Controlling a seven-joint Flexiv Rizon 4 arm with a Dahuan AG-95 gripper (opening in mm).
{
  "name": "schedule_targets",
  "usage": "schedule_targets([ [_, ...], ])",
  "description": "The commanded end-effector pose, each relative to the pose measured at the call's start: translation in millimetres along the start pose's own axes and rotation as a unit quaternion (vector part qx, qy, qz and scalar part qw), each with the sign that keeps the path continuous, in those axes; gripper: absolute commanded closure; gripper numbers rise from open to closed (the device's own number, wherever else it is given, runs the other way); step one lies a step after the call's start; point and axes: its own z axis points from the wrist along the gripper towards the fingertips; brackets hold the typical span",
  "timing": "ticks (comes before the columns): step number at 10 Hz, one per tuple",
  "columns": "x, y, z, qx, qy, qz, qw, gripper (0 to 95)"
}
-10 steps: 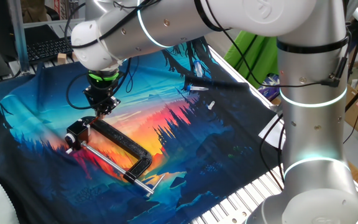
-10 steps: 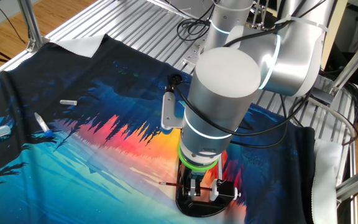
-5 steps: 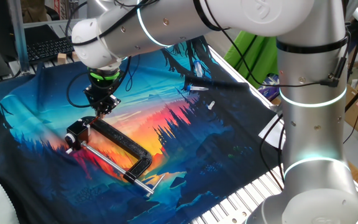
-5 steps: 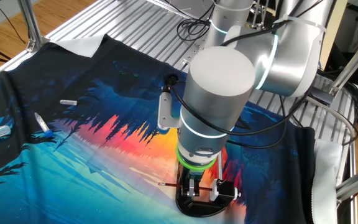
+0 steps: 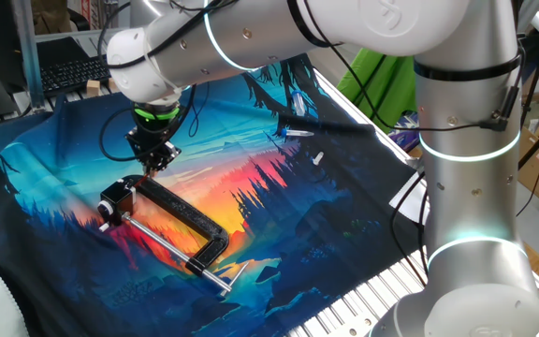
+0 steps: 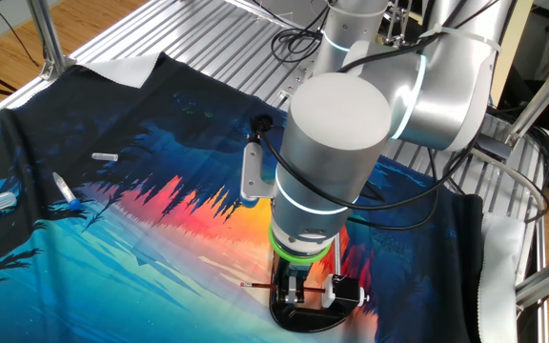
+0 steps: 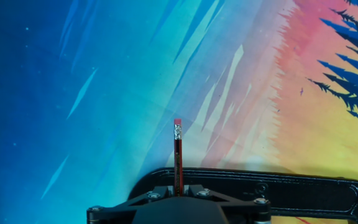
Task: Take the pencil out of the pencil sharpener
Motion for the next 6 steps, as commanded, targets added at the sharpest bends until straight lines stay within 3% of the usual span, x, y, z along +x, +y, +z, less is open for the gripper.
schedule_targets([
  [1,-0.4,1.1,0.4,0.0,0.0,-0.002,1.0,95.0],
  [6,-4.6,1.9,2.0,0.0,0.001,-0.013,0.9999,95.0],
])
